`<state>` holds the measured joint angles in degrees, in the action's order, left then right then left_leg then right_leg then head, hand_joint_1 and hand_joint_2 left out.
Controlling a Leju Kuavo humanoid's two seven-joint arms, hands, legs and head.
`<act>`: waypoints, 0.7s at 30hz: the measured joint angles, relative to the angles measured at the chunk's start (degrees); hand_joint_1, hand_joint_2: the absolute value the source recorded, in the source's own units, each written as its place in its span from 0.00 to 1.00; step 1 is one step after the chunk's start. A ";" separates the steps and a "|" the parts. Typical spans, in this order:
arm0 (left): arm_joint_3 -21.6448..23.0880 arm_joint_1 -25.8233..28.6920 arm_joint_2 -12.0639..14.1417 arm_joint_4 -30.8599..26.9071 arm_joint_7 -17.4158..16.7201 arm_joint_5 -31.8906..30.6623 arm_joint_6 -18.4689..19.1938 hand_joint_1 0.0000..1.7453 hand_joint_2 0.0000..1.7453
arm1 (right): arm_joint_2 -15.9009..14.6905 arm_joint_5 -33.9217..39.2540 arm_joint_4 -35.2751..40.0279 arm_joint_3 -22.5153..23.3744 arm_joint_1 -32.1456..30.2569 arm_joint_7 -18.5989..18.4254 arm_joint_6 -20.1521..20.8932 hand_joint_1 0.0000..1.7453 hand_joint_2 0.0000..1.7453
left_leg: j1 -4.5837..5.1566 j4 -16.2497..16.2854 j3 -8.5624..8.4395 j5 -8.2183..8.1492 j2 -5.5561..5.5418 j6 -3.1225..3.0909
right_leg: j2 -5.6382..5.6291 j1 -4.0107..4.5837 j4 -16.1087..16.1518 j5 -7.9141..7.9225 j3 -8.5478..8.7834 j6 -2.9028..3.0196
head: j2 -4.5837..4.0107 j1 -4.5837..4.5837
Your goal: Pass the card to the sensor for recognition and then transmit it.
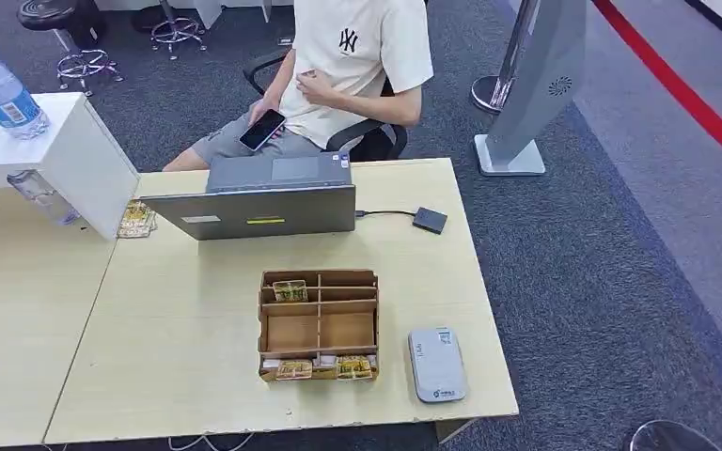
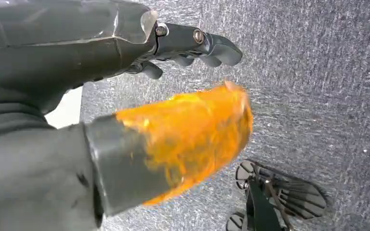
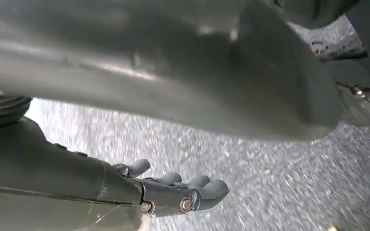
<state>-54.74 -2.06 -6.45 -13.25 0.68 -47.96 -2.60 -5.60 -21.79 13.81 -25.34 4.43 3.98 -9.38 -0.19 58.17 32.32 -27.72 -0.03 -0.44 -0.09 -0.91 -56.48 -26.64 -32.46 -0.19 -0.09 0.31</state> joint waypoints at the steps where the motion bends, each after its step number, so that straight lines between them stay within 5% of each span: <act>1: 1.17 0.23 0.20 -0.04 0.00 1.17 0.07 0.00 0.00 | 0.09 0.57 0.15 0.60 -0.34 -0.24 0.22 0.00 0.00 | 0.00 0.00 0.00 0.00 0.00 0.00 | 0.00 0.00 0.00 0.00 0.00 0.00 | 0.00 0.02; 21: 29.70 5.91 3.26 -4.29 -0.17 28.21 1.42 0.00 0.00 | 2.58 12.75 4.53 13.54 -7.44 -2.32 5.45 0.00 0.00 | 0.00 0.00 -0.02 -0.07 0.00 0.03 | 0.00 0.00 0.00 -0.05 0.03 -0.04 | 0.00 0.00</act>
<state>-25.04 3.85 -3.19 -17.53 0.50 -19.75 -1.18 -3.02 -9.05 18.34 -11.80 -3.01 1.66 -3.93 -0.19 58.17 32.30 -27.78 -0.03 -0.41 -0.10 -0.91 -56.47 -26.69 -32.43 -0.23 -0.09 0.31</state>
